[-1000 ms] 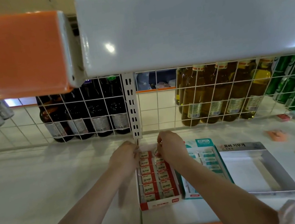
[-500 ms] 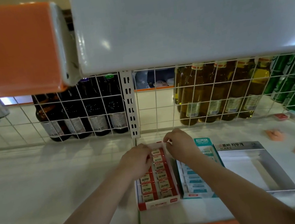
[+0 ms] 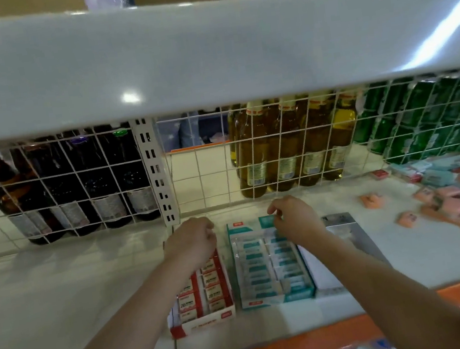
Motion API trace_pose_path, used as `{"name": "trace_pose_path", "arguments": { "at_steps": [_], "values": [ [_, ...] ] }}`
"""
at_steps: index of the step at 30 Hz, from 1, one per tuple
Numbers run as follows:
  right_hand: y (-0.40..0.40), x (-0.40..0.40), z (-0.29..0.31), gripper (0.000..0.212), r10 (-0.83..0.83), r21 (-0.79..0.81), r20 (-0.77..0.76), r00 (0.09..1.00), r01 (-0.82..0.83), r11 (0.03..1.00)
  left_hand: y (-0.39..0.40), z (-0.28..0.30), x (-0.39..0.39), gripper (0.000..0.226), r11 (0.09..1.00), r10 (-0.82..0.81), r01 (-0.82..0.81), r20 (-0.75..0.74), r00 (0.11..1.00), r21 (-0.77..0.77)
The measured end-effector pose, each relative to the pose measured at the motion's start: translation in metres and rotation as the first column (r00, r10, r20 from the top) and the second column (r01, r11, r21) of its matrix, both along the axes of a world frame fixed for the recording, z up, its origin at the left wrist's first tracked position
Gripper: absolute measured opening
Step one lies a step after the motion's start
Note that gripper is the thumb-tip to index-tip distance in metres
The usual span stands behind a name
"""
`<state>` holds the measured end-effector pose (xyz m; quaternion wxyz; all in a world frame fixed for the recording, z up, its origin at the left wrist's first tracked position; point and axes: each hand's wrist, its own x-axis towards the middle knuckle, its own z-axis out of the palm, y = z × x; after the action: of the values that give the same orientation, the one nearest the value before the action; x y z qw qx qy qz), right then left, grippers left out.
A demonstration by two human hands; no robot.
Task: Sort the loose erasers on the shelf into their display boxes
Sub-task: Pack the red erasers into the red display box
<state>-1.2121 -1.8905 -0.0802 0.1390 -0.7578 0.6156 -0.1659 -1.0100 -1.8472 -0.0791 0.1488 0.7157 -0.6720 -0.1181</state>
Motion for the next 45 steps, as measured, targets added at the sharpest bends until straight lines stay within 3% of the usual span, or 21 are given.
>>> {"name": "trace_pose_path", "arguments": {
  "at_steps": [3, 19, 24, 29, 38, 45],
  "values": [
    [-0.001, -0.031, 0.002, 0.026, -0.074, -0.001, -0.006, 0.997, 0.074, 0.997, -0.004, 0.005, -0.028, 0.028, 0.997, -0.038, 0.033, -0.066, 0.997, -0.069],
    [-0.012, -0.210, -0.008, 0.037, -0.253, 0.039, -0.046, 0.966, 0.255, 0.966, -0.029, 0.001, -0.203, 0.031, 0.960, -0.280, 0.278, -0.089, 0.956, -0.033],
    [-0.020, -0.248, -0.013, 0.039, -0.191, 0.152, -0.133, 0.972, 0.211, 0.966, -0.040, -0.005, -0.244, 0.034, 0.952, -0.304, 0.301, -0.067, 0.950, -0.048],
    [-0.021, -0.273, -0.023, 0.031, -0.093, 0.225, -0.017, 0.996, 0.094, 0.970, -0.058, -0.008, -0.276, 0.039, 0.949, -0.314, 0.314, -0.017, 0.949, -0.015],
    [-0.030, -0.290, -0.022, 0.029, 0.095, 0.157, -0.348, 0.933, -0.041, 0.987, -0.077, -0.022, -0.319, 0.041, 0.962, -0.272, 0.272, -0.053, 0.961, 0.004],
    [-0.045, -0.309, -0.014, 0.021, -0.034, 0.058, -0.134, 0.990, 0.042, 0.997, -0.097, -0.033, -0.333, 0.038, 0.990, -0.136, 0.142, -0.179, 0.974, 0.019]
  ]
}}
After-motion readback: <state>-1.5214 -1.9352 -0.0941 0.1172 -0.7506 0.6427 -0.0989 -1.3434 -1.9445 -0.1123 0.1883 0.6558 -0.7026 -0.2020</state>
